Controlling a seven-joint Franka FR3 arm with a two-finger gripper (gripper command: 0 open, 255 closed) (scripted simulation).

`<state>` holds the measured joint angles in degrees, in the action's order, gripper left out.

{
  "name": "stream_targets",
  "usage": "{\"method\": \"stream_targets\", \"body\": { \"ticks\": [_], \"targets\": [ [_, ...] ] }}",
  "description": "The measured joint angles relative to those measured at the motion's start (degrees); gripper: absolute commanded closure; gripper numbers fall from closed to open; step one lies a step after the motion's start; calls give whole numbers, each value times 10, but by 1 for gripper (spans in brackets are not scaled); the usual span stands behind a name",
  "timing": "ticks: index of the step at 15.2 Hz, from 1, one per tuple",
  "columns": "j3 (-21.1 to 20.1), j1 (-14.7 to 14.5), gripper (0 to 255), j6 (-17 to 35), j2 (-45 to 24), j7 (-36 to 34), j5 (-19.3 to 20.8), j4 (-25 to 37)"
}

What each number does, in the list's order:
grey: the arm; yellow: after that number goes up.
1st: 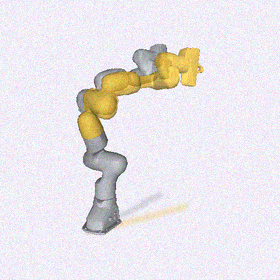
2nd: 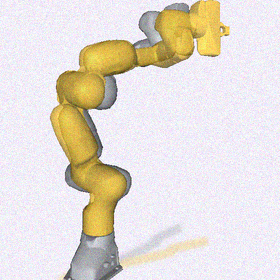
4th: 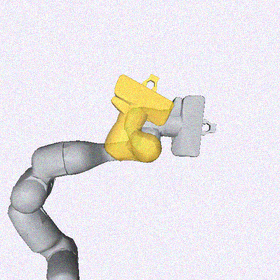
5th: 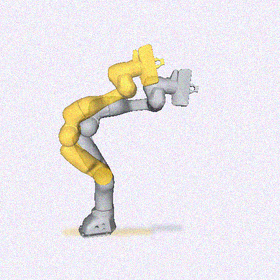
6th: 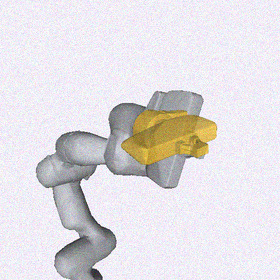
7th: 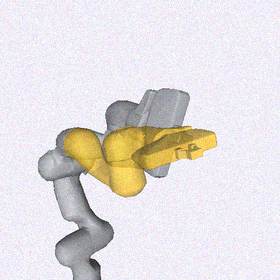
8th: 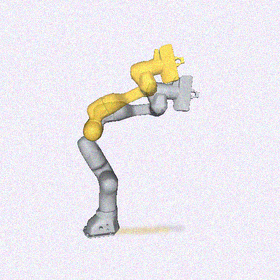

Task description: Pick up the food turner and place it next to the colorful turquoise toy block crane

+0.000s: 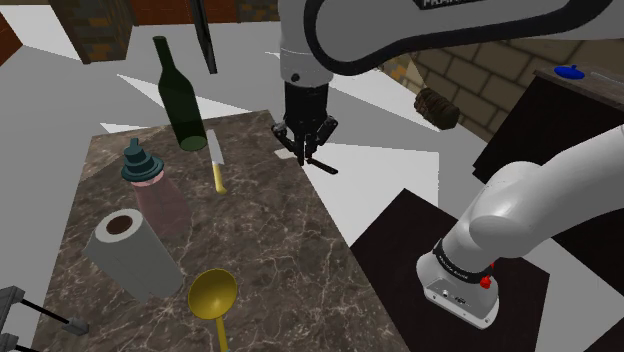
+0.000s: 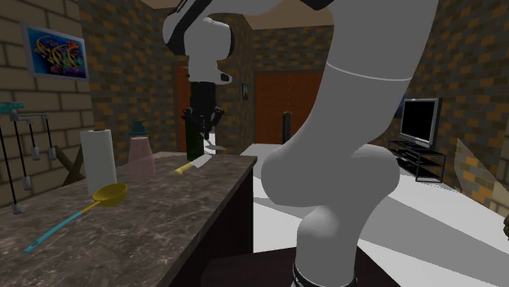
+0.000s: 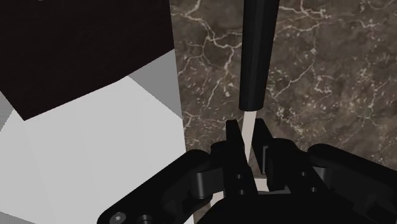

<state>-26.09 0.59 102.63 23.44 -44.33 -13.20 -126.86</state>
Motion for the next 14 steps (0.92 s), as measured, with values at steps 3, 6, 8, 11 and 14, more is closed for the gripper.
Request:
{"method": "stream_targets", "body": {
  "ticks": [3, 6, 8, 11, 14],
  "targets": [
    [3, 1, 255, -23, 1, -2, 2, 22],
    [4, 2, 255, -44, -1, -5, 4, 45],
    [7, 3, 255, -61, 0, -5, 6, 61],
    [10, 4, 255, -83, -1, -7, 8, 85],
    [13, 5, 255, -107, -3, -8, 10, 109]
  ]
}}
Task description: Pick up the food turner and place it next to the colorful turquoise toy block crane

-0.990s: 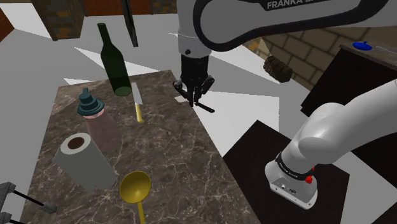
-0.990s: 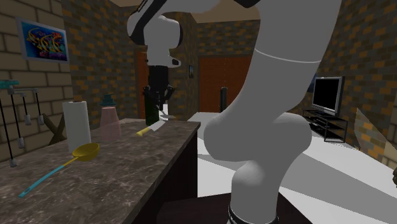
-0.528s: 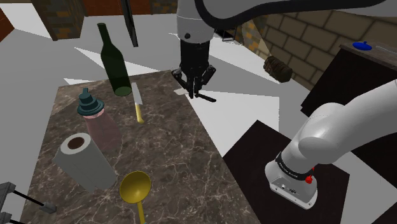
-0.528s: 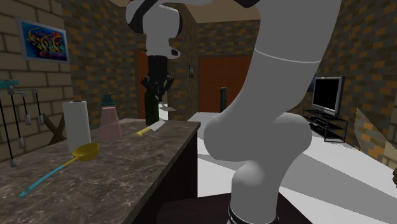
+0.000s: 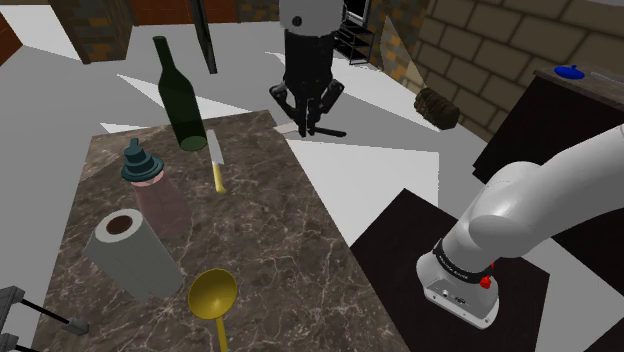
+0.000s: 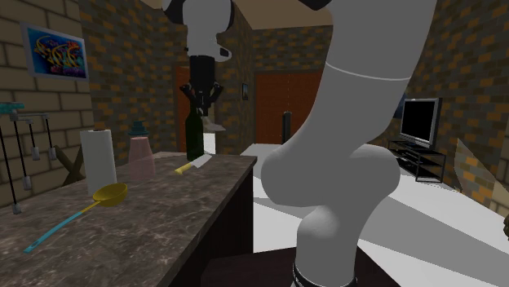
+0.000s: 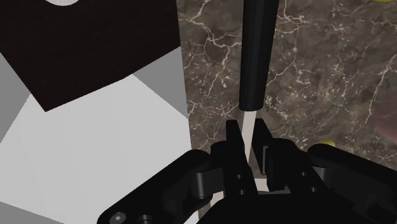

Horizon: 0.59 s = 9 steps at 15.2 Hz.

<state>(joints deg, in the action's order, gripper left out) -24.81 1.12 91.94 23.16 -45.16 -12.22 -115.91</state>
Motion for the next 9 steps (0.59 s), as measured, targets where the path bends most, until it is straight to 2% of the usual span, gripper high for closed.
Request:
{"method": "stream_targets", "body": {
  "ticks": [9],
  "targets": [
    [3, 5, 255, -67, -20, -9, 9, 86]
  ]
}}
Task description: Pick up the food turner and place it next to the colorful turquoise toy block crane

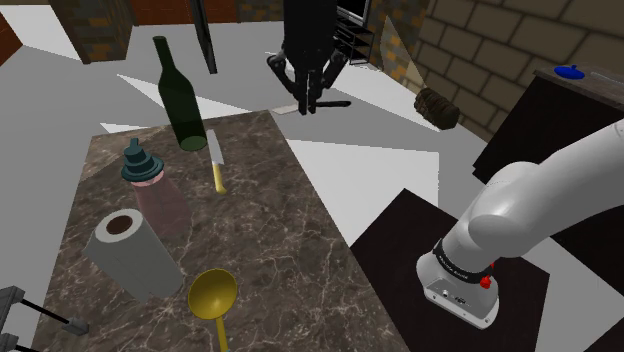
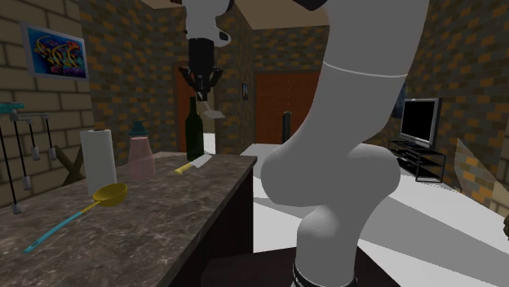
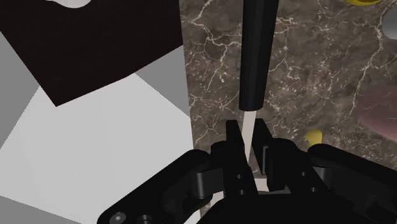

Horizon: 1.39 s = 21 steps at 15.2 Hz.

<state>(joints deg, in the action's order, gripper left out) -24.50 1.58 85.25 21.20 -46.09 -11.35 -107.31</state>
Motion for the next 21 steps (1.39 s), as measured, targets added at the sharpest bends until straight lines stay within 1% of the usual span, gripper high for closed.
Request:
{"method": "stream_targets", "body": {
  "ticks": [13, 16, 21],
  "targets": [
    [-1, 5, 255, -96, -40, -18, 12, 135],
    [-8, -3, 255, -103, -15, -34, -1, 121],
    [-30, -26, 255, -110, 44, -79, -37, 81]
  ]
}}
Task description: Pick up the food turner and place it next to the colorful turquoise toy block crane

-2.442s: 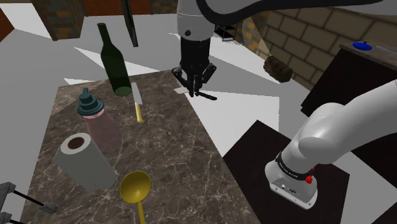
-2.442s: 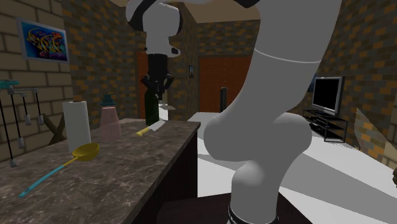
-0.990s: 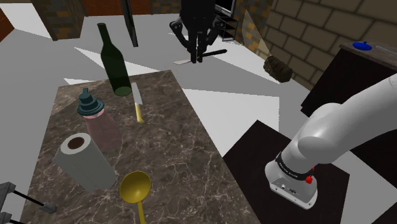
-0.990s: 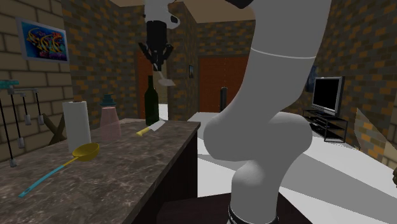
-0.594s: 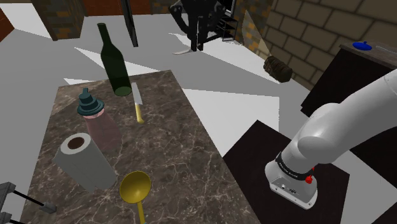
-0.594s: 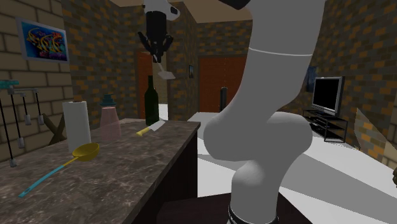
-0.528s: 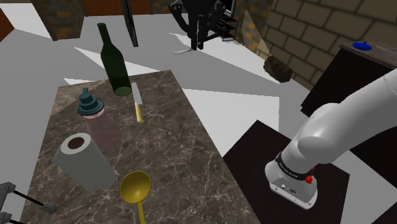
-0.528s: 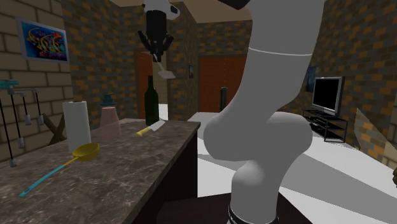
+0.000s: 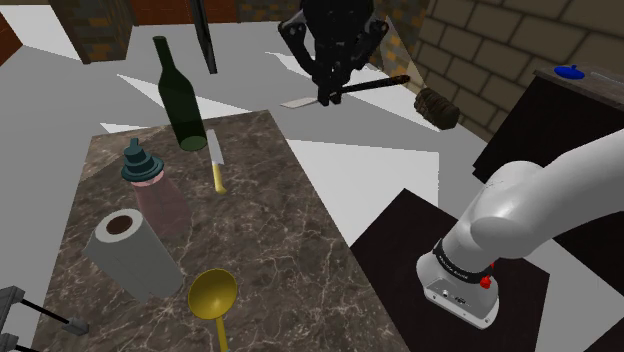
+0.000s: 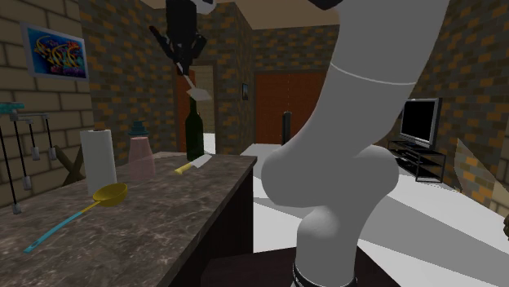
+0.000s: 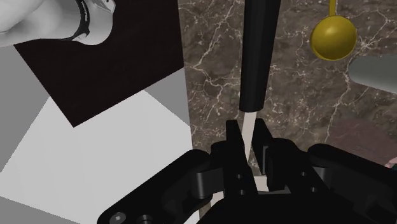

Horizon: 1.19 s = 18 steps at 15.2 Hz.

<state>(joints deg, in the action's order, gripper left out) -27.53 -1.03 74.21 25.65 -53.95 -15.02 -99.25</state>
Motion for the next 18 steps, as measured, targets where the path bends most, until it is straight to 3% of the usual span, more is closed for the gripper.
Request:
{"method": "stream_targets", "body": {
  "ticks": [8, 18],
  "targets": [
    [-47, -35, 255, -20, 70, -86, -59, -25],
    [-138, -60, 255, -37, 105, -220, -131, 7]
  ]
}}
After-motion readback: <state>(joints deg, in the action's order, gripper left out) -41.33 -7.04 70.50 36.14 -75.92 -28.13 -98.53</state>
